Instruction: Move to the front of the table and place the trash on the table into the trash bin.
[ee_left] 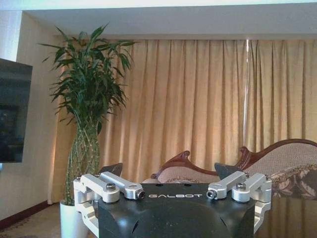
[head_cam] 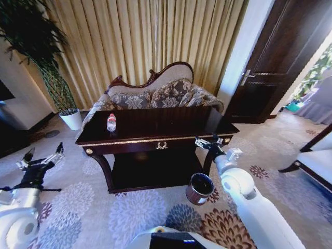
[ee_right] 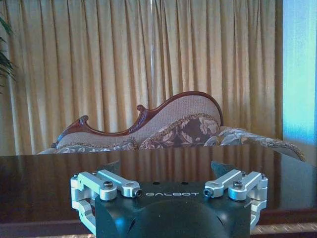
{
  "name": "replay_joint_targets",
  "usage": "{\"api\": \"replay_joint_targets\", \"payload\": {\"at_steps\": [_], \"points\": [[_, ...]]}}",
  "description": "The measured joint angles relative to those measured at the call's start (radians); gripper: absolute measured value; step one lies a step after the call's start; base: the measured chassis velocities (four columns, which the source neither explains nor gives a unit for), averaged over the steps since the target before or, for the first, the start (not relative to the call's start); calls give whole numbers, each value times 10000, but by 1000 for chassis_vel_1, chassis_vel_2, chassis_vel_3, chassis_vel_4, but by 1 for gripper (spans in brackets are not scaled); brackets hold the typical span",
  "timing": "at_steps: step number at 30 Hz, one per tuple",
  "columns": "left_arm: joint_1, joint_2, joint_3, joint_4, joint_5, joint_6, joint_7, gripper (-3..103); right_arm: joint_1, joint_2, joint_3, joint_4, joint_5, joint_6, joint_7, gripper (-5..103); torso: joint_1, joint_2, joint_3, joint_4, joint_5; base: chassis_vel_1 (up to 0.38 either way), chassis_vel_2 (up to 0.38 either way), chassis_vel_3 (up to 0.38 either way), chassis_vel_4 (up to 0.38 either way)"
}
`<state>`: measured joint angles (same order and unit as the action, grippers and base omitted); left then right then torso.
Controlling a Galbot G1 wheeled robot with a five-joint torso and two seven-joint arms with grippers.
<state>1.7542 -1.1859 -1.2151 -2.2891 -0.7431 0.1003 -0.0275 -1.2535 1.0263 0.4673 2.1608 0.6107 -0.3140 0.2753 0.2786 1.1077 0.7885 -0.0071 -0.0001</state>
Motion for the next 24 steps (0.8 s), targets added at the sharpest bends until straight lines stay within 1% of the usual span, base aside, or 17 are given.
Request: {"api": "replay_joint_targets", "payload": {"at_steps": [24], "points": [[52,-144,49,-119,66,-29,-26,100,86,-22,-122,-85,-139,85,3,100,-1,1,-1,0,0,-129,123,127,-128]]}}
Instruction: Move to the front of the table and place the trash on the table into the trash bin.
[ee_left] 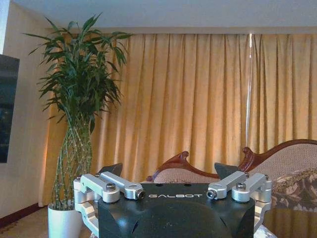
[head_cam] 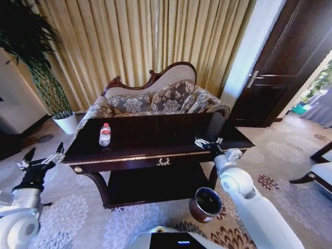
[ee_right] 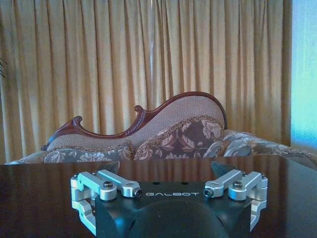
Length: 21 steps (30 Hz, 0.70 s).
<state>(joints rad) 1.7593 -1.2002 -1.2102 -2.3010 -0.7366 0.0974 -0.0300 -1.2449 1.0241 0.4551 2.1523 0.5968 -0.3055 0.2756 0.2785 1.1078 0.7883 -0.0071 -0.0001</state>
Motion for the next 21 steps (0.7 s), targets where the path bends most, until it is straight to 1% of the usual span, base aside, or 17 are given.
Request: {"api": "replay_joint_targets", "payload": {"at_steps": [5,9,17,19,20,21], "points": [[-14,-13,48,-12,11,-5,-14,100,-31,27,-46,-1,-18,30,-4,100,1,0,0,-1,0,-77,93,82,-103],[-63,-5,140,-24,22,-4,-94,100,-46,45,-82,-3,-33,34,-6,100,1,0,0,-1,-1,-11,6,6,-13],[-297,321,198,99,-46,105,-371,100,-26,89,-198,-68,-75,35,-9,100,-4,5,-2,0,0,0,0,0,0],[-514,565,319,140,-51,380,-760,100,-24,92,-240,-91,-92,35,-9,100,-3,3,-1,2,-1,0,0,0,0],[-514,565,319,140,-51,380,-760,100,-24,92,-240,-91,-92,35,-9,100,-3,3,-1,2,-1,0,0,0,0],[-584,644,366,146,-54,487,-915,100,-24,91,-252,-94,-99,36,-9,100,-3,4,-1,1,-1,0,0,0,0]]}}
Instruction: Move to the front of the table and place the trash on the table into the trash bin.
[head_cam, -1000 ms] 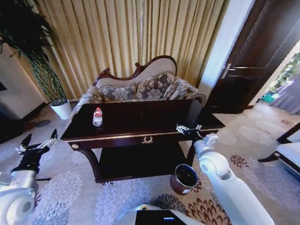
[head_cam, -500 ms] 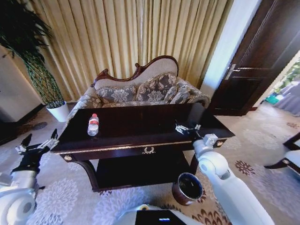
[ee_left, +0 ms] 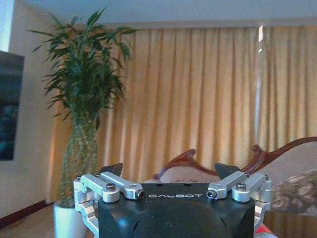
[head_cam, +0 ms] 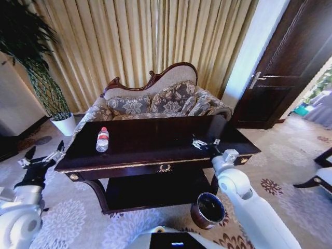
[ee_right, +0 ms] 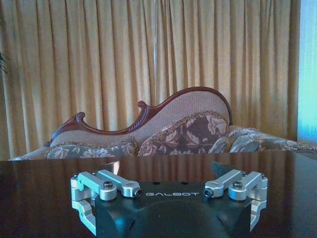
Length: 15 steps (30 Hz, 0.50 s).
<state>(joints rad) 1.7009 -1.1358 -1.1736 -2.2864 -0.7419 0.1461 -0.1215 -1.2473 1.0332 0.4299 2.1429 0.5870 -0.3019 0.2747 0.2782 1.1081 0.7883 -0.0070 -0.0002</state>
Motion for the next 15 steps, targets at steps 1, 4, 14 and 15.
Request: {"api": "replay_joint_targets", "payload": {"at_steps": [1,4,14,15], "points": [[-292,328,180,27,-73,325,-557,100,-7,1,-44,-7,-20,0,0,100,0,0,0,0,-1,0,0,0,0],[-860,1119,445,122,-422,923,-1398,100,-64,6,-111,0,-55,-23,0,100,0,0,0,-3,-2,0,0,0,0],[-2300,3285,645,342,-2742,3597,-2685,100,-80,95,-396,-144,-152,-162,3,100,1,-2,1,0,1,0,0,0,0],[-2413,3392,687,387,-2881,3793,-2685,100,-90,126,-435,-167,-181,-165,5,100,1,-2,1,0,1,0,0,0,0]]}}
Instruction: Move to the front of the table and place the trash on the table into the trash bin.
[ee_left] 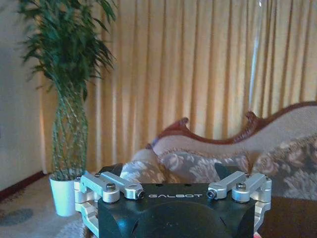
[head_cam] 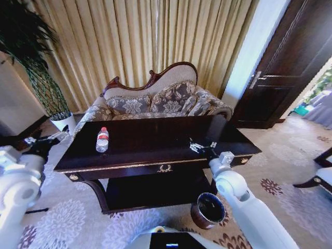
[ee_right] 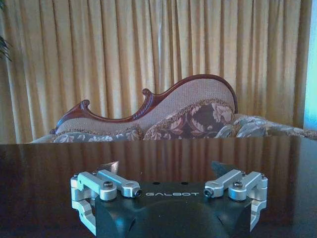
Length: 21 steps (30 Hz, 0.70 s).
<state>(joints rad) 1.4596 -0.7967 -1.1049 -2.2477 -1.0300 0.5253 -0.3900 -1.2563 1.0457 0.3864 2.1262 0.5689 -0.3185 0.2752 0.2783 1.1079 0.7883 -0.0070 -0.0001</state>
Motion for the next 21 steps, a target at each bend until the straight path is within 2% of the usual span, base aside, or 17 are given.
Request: {"api": "replay_joint_targets", "payload": {"at_steps": [4,7,8,11,12,15,16,19,21], "points": [[-290,176,157,103,-324,372,-7,100,-38,29,-61,-24,-39,-6,1,100,0,0,0,0,0,0,0,0,0],[-1164,505,938,490,-777,871,-401,100,-52,40,-98,-91,-68,-10,4,100,0,0,0,-3,-1,0,0,0,0],[-1164,505,938,490,-777,871,-401,100,-52,40,-98,-91,-68,-10,4,100,0,0,0,-3,-1,0,0,0,0],[-2075,733,1794,774,-1669,1374,-1465,100,-102,71,-134,-133,-101,-11,7,100,1,-1,0,-3,0,0,0,0,0],[-2075,733,1794,774,-1669,1374,-1465,100,-102,71,-134,-133,-101,-11,7,100,1,-1,0,-3,0,0,0,0,0],[-2821,841,2484,991,-2360,1625,-2597,100,-124,175,-258,-224,-201,-14,9,100,1,-1,0,-2,1,0,0,0,0],[-2821,841,2484,991,-2360,1625,-2597,100,-124,175,-258,-224,-201,-14,9,100,1,-1,0,-2,1,0,0,0,0],[-3788,951,3352,1364,-3010,1689,-3506,100,-109,267,-381,-324,-235,-17,14,100,0,-1,0,0,0,0,0,0,0],[-4004,979,3564,1465,-3161,1689,-3632,100,-101,280,-405,-355,-238,-17,14,100,0,-1,0,-3,0,0,0,0,0]]}}
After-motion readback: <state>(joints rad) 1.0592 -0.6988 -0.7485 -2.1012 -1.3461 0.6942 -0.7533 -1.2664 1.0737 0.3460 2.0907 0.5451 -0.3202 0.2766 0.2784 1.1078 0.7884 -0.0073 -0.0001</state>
